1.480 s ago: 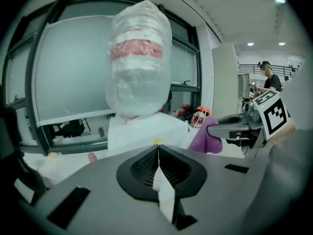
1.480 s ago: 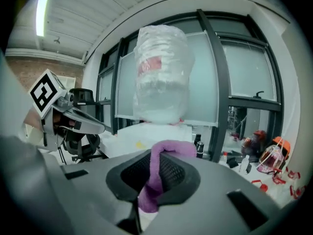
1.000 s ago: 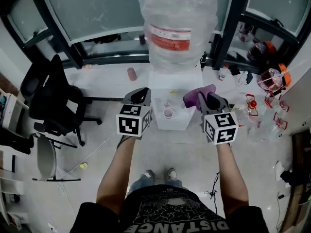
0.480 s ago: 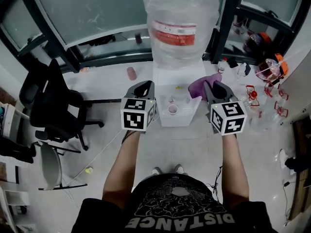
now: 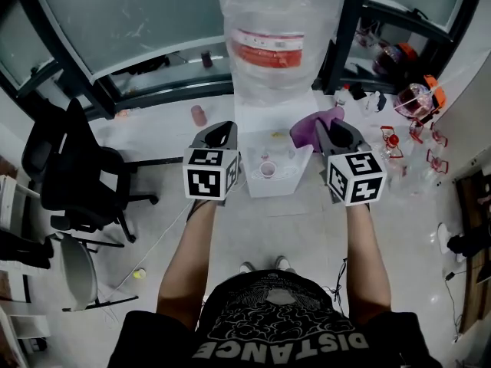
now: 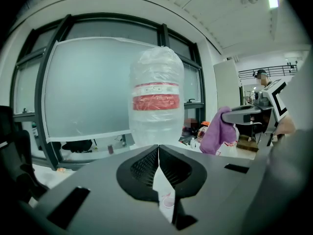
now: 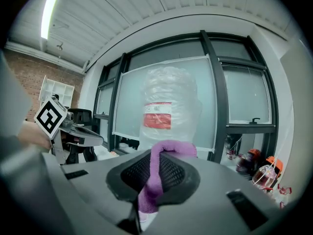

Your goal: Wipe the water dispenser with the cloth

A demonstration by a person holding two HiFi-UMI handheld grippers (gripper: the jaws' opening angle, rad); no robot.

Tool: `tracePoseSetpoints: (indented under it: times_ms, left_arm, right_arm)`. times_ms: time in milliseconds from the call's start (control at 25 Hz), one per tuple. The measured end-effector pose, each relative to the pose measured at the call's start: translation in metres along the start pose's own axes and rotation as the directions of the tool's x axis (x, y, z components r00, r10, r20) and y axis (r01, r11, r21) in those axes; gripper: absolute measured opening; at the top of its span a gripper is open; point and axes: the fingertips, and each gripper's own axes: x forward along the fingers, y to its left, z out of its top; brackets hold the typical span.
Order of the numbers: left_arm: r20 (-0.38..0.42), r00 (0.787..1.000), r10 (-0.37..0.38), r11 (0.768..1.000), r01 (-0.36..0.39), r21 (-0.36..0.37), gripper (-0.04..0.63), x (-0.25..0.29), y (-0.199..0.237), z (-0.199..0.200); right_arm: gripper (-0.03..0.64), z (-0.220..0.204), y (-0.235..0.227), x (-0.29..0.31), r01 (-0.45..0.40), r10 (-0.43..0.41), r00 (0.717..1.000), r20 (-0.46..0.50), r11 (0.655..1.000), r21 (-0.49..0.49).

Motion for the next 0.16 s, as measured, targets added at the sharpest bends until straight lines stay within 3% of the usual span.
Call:
tracePoseSetpoints:
  times_ms: [160]
  left_arm:
    - [-0.004, 1.000, -0.016, 1.000, 0.016, 0.008, 0.026, 0.0021, -0.0022, 0.0004]
  right_arm:
    - [0.032, 0.0025, 0.0006, 0.0003, 0.004, -0.004, 1.000, 0.002, 1.000, -0.001]
